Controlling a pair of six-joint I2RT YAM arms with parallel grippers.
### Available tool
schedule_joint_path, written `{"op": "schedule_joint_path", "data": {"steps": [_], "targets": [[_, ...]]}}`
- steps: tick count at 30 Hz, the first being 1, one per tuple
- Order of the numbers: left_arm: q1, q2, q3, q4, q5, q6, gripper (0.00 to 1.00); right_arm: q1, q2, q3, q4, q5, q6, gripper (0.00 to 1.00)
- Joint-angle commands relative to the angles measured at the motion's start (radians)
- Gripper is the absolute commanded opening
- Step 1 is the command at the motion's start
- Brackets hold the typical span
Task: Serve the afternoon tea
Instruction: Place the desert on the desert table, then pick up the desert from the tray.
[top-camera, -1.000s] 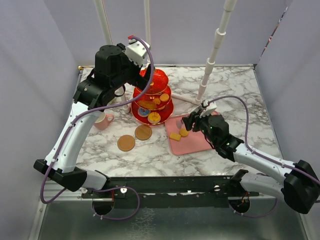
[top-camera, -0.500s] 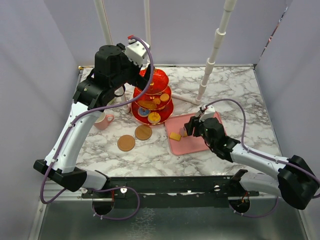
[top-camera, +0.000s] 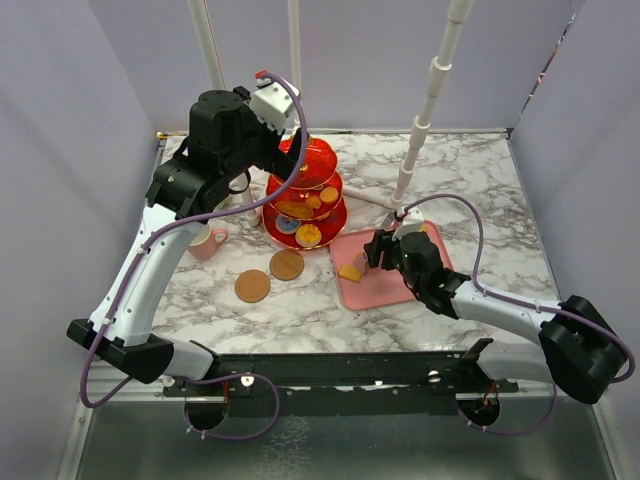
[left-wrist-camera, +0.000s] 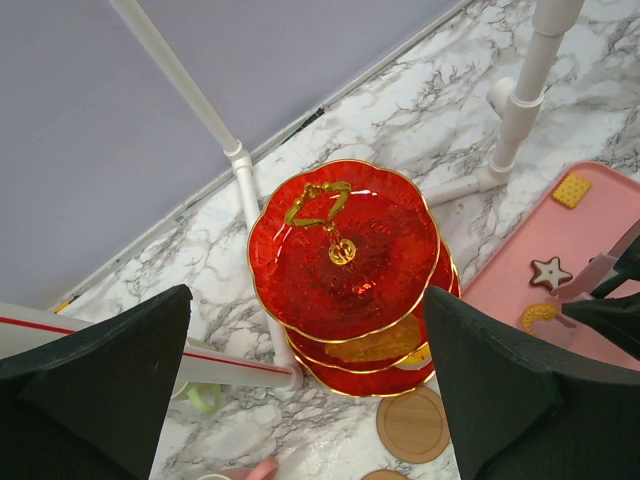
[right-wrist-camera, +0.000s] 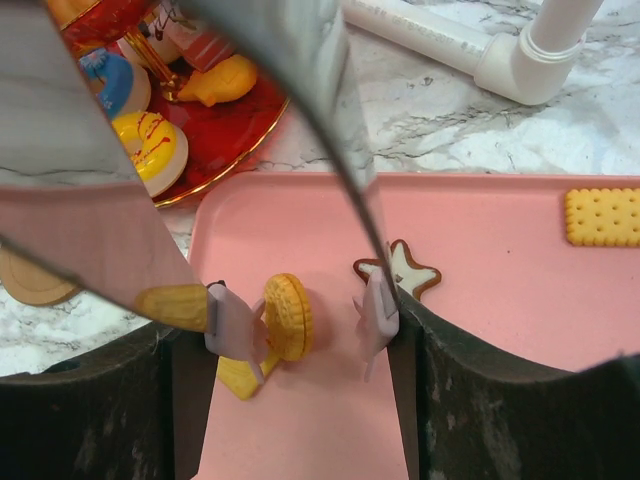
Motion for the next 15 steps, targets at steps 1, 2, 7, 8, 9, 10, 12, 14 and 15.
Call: {"op": "schedule_joint_path", "data": {"steps": [1, 2, 7, 8, 9, 10, 12, 14, 15], "targets": [[0.001, -0.013, 0.025, 0.005, -0.003, -0.003, 0.99, 0.004, 0.022, 0.022, 0.017, 0.013, -0.022, 0.63], [0.001, -0.013, 0.026, 0.005, -0.003, -0.003, 0.99, 0.004, 0.022, 0.022, 0.017, 0.012, -0.026, 0.63], [0.001, -0.014, 0.022, 0.006, -0.003, -0.002, 0.99, 0.007, 0.009, 0.016, 0.019, 0.006, -0.045, 0.63], [0.002, -0.014, 0.022, 0.006, -0.002, -0.001, 0.99, 0.008, 0.006, 0.015, 0.020, 0.005, -0.044, 0.63], [0.002, -0.014, 0.022, 0.006, -0.002, -0.002, 0.99, 0.008, 0.005, 0.015, 0.024, 0.004, -0.041, 0.62], [0.001, -0.013, 0.022, 0.006, -0.002, -0.003, 0.99, 0.008, 0.003, 0.012, 0.029, 0.004, -0.034, 0.61], [0.001, -0.013, 0.023, 0.007, 0.000, -0.002, 0.99, 0.009, 0.004, 0.003, 0.045, 0.003, -0.027, 0.57], [0.001, -0.013, 0.027, 0.008, -0.001, -0.002, 0.99, 0.009, 0.011, 0.001, 0.053, 0.001, -0.020, 0.56], [0.001, -0.015, 0.028, 0.007, -0.001, -0.003, 0.99, 0.009, 0.014, 0.001, 0.054, -0.002, -0.024, 0.56]]}}
